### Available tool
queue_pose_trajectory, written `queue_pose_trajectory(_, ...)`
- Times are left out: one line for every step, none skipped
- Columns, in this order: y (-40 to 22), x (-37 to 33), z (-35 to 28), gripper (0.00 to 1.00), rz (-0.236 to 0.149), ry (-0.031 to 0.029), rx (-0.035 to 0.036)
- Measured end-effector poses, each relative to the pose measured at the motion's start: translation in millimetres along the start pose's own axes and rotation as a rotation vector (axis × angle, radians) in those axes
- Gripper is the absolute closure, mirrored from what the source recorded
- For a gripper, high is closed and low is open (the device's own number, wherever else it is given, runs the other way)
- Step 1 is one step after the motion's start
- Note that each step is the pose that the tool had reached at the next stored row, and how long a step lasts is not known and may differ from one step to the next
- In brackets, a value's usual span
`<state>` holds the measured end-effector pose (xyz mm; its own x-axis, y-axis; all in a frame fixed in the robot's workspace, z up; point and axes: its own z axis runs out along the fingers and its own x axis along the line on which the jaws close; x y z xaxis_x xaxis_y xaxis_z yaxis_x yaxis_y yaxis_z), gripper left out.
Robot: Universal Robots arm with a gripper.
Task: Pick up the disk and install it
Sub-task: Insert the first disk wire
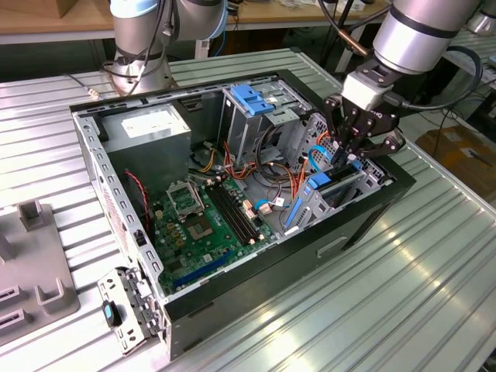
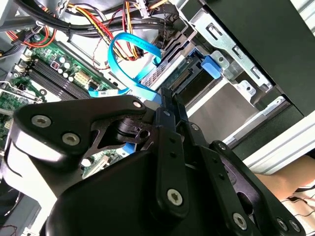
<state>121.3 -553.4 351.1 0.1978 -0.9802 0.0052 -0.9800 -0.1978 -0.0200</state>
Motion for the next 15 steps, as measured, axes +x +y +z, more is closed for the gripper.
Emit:
queue_pose_trajectory(0.0, 0.0, 0.0, 0.84, 0.001, 0.0000, 0.0000)
queue_pose_trajectory(0.0, -0.1, 0.6, 0.84, 0.001, -0.0004, 0.0001)
queue_pose_trajectory(0.0, 0.0, 2.0, 0.84, 0.001, 0.0000, 0.0008)
queue_pose_trajectory(0.0, 0.0, 1.9, 0.84, 0.001, 0.0002, 0.0009)
queue_pose_trajectory(0.0, 0.0, 1.9, 0.84, 0.001, 0.0002, 0.0009)
queue_pose_trajectory(0.1, 0.0, 2.0, 0.84, 0.001, 0.0001, 0.0009)
queue_pose_trajectory(0.0, -0.1, 2.7, 0.84, 0.001, -0.0002, 0.0010)
queue_pose_trajectory(0.1, 0.0, 3.0, 0.84, 0.001, 0.0000, 0.0010)
queue_pose_trajectory(0.1, 0.0, 3.1, 0.84, 0.001, 0.0002, 0.0009)
queue_pose_trajectory(0.1, 0.0, 3.6, 0.84, 0.001, 0.0002, 0.0009)
queue_pose_trajectory(0.1, 0.0, 4.6, 0.84, 0.001, 0.0001, 0.0009)
queue_pose_trajectory(0.1, 0.0, 5.5, 0.84, 0.001, 0.0005, 0.0008)
queue_pose_trajectory(0.1, 0.0, 6.1, 0.84, 0.001, 0.0003, 0.0009)
queue_pose_trajectory(0.2, 0.0, 6.3, 0.84, 0.001, 0.0001, 0.0009)
queue_pose_trajectory(0.2, 0.0, 6.3, 0.84, 0.001, 0.0001, 0.0009)
